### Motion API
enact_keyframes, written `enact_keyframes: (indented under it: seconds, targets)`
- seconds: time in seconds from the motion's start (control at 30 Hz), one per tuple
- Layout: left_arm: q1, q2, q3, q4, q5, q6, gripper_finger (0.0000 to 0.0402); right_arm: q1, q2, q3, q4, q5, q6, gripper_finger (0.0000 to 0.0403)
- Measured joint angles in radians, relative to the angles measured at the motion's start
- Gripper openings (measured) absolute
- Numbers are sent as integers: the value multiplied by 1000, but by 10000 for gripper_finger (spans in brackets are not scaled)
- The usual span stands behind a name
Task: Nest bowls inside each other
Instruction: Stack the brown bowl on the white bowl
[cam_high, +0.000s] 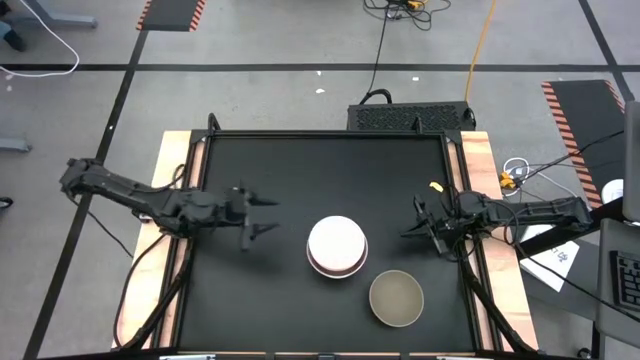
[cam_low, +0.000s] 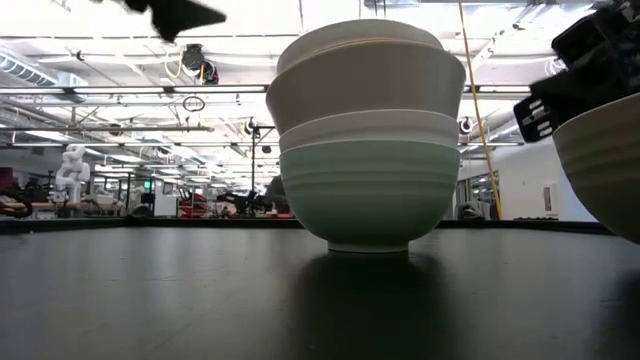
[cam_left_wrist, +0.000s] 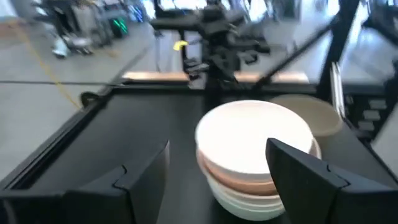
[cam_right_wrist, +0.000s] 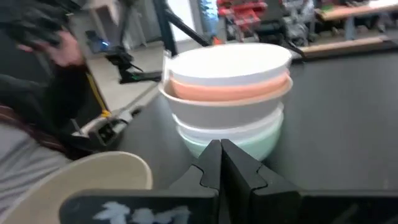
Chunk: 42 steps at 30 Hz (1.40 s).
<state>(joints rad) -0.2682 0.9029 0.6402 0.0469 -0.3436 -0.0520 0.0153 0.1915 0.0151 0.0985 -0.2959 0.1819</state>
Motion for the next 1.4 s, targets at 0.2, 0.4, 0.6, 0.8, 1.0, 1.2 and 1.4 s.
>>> enact_keyframes:
  seconds: [0.2, 0.4, 0.6, 0.8, 1.0, 1.2, 1.4]
  targets:
    - [-11, -262, -318, 158, -57, -77, 269, 0, -1, 0, 49, -26, -2, 0]
    - [-10, -399, -526, 189, -155, -146, 269, 0, -1, 0, 52, -25, -6, 0]
    - [-10, -451, -617, 267, -159, -139, 269, 0, -1, 0, 54, -25, -7, 0]
    - [-10, -454, -630, 246, -181, -139, 269, 0, -1, 0, 55, -24, -10, 0]
    - [-10, -454, -630, 251, -211, -111, 269, 0, -1, 0, 55, -24, -11, 0]
    - [-10, -454, -630, 345, -244, -39, 269, 0, -1, 0, 55, -24, -11, 0]
    - [-10, -454, -630, 458, -201, 83, 269, 0, -1, 0, 55, -24, -37, 0]
